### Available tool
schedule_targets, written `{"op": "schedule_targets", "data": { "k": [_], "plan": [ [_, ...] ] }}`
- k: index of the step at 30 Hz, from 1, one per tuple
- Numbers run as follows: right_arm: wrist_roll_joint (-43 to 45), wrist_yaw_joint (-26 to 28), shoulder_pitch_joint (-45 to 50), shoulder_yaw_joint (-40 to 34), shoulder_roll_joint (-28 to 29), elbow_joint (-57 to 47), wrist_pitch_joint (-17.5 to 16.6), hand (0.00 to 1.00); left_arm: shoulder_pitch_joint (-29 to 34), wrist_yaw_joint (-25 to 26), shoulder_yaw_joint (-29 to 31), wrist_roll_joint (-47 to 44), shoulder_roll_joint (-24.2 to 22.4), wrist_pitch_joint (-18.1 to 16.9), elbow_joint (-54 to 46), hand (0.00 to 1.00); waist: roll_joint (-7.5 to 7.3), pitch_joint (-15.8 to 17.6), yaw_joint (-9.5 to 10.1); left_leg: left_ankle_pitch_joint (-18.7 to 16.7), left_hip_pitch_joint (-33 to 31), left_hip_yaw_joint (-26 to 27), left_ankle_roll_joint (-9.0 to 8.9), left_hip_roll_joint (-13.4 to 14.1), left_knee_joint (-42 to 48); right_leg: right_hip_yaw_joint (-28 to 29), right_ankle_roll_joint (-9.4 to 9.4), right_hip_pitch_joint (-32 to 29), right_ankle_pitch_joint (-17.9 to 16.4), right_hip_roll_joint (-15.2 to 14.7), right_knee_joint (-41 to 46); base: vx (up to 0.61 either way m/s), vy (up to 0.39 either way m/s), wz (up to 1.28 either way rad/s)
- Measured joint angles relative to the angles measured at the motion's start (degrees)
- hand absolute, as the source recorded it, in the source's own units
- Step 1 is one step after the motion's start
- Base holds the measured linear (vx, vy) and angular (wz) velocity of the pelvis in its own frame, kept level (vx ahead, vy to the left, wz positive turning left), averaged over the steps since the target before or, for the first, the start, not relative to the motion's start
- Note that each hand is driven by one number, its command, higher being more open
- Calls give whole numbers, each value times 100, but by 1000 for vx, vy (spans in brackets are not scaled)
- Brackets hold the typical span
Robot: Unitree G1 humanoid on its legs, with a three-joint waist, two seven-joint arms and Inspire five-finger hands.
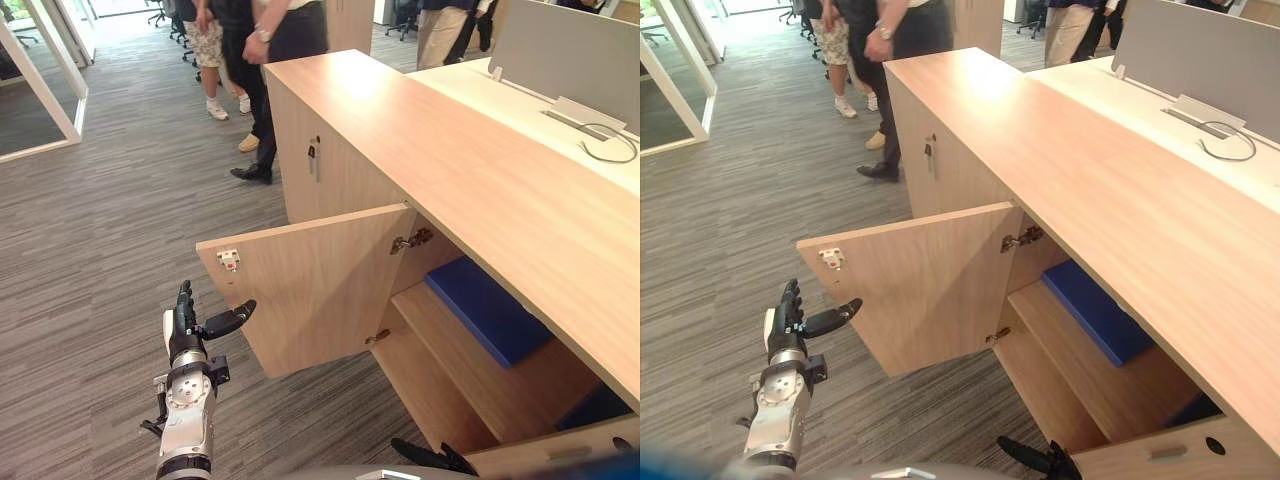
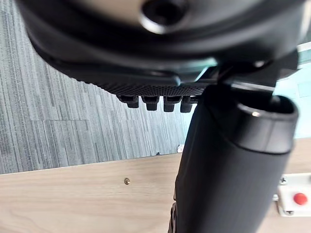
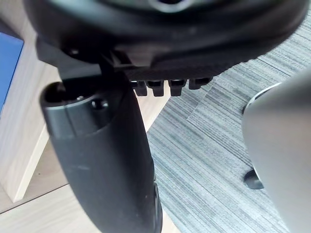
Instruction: Walk over to the cabinet, pick up the folder, carry it to the office cabinet, place the folder inside the office cabinet, then close the office cabinet door
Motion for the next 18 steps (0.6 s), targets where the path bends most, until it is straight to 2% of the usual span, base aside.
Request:
{"op": "schedule_targets", "data": {
  "k": [7, 12, 18],
  "plan": [
    [12, 62, -15, -265, -41, 116, -16, 100, -246, -112, -189, -2, 436, -6, 105, 100, 51, -31, -26, 50, -7, 117, -102, 84, -8, 156, -7, -16, 106, 85, -135, -69, -31, -13],
    [16, 134, -45, -306, -143, 196, -23, 100, -725, -280, -288, -212, 827, -15, 772, 100, 133, -40, -55, 151, -69, 250, -109, 100, -44, 300, -9, -102, 105, 100, -185, -108, -25, -15],
    [-3, 157, 81, -309, -281, 269, -2, 100, -1062, -632, -470, -501, 1128, -30, 1320, 100, 119, -11, -104, 213, -134, 269, -136, 84, -50, 311, -40, -91, 82, 93, -375, -93, -14, -1]
  ]
}}
